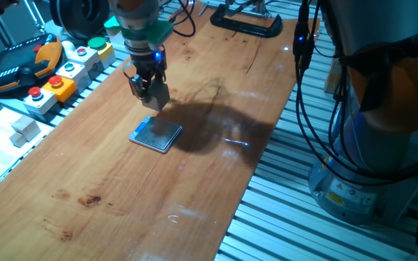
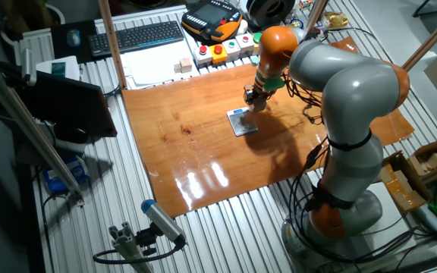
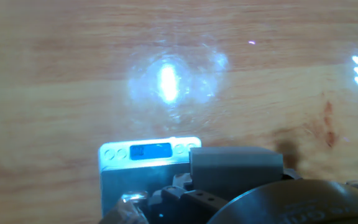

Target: Place the block on the scale

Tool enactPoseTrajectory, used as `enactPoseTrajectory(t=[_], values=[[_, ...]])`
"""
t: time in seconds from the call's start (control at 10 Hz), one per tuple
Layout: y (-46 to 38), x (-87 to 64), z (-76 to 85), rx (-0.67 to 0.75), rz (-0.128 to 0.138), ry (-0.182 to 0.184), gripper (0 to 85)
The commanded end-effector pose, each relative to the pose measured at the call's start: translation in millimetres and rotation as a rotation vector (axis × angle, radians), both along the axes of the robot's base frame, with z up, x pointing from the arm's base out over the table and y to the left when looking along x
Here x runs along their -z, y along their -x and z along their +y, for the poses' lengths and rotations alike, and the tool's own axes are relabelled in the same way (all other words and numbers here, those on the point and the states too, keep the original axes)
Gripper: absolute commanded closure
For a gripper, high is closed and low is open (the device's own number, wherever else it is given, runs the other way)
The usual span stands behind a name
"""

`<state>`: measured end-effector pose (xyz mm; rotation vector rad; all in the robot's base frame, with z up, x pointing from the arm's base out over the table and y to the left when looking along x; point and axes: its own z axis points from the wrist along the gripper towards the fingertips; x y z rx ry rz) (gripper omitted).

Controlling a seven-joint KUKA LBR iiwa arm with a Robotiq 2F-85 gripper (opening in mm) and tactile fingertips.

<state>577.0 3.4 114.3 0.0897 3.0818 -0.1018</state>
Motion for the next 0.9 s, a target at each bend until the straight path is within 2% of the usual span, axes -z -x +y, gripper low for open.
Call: enactPoseTrajectory(t=[0.0, 0.2, 0.4, 0.6, 0.8], values=[[0.0, 0.0, 0.1, 0.005, -0.003, 0.007, 84.3], [0.0, 0.0, 0.1, -0.025, 0.0, -0.046, 84.3], [0.6, 0.0, 1.8, -0.063, 0.006, -0.061, 84.3], [3.4, 2.1, 11.5, -0.096, -0.002, -0.05, 84.3], [12.0, 5.2, 23.8, -0.091, -0.004, -0.058, 84.3]])
